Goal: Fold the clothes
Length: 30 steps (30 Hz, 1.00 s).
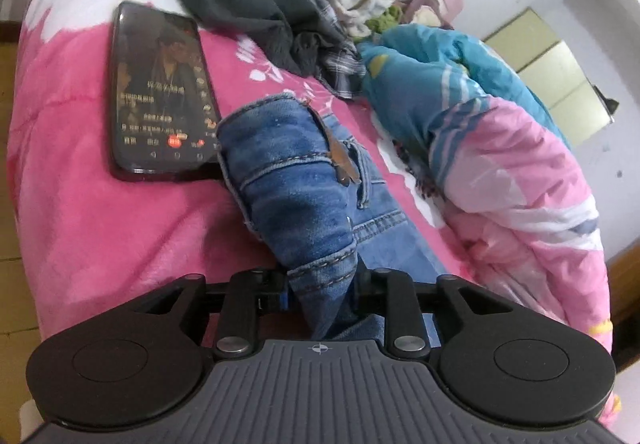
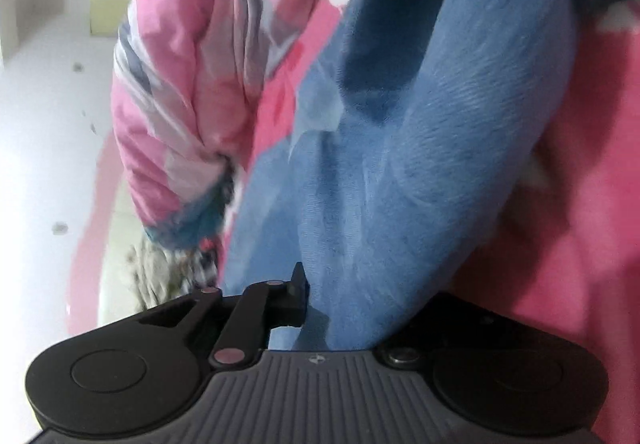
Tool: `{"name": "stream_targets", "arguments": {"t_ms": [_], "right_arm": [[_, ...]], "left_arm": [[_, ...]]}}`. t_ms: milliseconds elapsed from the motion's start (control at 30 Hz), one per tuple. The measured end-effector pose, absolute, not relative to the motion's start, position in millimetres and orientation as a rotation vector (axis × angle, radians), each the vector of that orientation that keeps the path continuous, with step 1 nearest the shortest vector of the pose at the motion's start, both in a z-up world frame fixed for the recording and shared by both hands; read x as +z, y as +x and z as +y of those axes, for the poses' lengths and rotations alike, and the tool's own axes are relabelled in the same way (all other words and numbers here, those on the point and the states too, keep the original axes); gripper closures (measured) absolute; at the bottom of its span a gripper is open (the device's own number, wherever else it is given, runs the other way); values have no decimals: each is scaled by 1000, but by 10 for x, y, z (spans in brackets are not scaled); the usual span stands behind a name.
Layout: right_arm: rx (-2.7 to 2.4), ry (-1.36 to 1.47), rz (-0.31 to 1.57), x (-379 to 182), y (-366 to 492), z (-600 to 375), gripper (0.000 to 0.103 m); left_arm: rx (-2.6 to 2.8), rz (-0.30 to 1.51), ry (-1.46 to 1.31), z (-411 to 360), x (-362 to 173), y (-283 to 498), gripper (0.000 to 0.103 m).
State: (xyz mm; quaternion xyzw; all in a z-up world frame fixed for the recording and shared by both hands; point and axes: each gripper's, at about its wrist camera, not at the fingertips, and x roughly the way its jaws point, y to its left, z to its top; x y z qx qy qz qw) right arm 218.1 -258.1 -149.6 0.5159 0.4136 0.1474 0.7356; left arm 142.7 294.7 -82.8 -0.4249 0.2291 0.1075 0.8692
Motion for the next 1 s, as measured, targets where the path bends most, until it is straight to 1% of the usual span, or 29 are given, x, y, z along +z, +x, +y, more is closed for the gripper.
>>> {"name": "stream_targets", "arguments": {"t_ms": [33,67,100,167,267,367,467,567,700,767,900,1000], "right_arm": [[327,1096,934,-1449,2124,-2609,80],[330,1049,945,-1378,2056,-2655,74],[334,1002,956,-1308,1987,-2702,68],[337,891,971,-1152,1816,-2786,63],[377,710,980,-871,1500,-2863,63],[532,575,925,-456,1383,-2731,63],[704,466,819,-81,1518,-2404,62],[793,343,759,93,1901,-1912,61],[857,223,802,-32,2636,-1191,59],[881,170,847,-179,2921,-888,59],[924,72,910,-488,3349,-354,59],[949,-33,961,-724,3507,-53,59]], "left_arm": [[233,476,-867,2932,-797,1389,71],[242,479,-850,2914,-781,1339,68],[246,481,-838,2899,-766,1293,67],[244,466,-807,2869,-724,1163,65],[235,420,-738,2791,-641,946,63],[224,364,-635,2656,-523,754,62],[199,322,-557,2531,-422,757,62],[180,342,-541,2473,-345,986,62],[186,413,-545,2437,-294,1478,62],[223,396,-544,2422,-287,1654,62],[297,330,-442,2361,-362,1766,62],[316,354,-416,2405,-461,1771,62]]}}
